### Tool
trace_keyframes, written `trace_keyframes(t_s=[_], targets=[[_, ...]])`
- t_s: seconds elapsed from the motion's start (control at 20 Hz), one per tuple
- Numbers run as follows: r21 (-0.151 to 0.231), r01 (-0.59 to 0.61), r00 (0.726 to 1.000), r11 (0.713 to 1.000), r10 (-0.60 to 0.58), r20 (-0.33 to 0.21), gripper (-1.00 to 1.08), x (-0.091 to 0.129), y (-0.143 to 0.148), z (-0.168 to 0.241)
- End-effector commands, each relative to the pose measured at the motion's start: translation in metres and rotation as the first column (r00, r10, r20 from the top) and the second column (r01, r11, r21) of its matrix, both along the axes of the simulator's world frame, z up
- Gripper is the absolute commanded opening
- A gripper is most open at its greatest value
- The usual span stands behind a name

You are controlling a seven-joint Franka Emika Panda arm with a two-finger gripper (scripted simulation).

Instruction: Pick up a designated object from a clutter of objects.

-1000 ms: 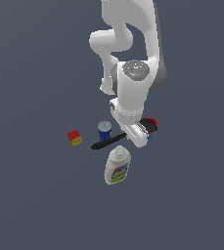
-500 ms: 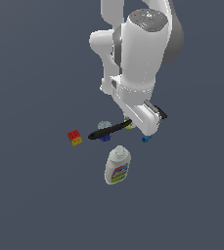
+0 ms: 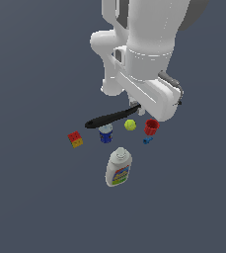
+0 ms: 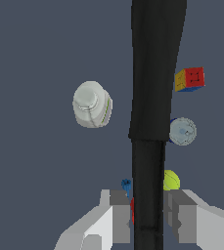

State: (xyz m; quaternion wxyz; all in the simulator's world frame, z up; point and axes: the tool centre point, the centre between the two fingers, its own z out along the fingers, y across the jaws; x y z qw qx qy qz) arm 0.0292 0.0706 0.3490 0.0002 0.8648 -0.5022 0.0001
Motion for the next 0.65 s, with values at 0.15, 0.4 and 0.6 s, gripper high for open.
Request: trace_keyframes(t_s=[0.15, 0.4, 0.6], targets=[[0.0, 0.0, 1.0, 1.0, 0.0, 0.0, -1.0, 0.007, 0.002, 0.03], [0.0, 0.0, 1.0, 1.0, 0.0, 0.0, -1.0, 0.01, 0.003, 0.042], [0.0, 0.0, 1.0, 1.0, 0.0, 0.0, -1.0, 0.011, 0.003, 0.044]])
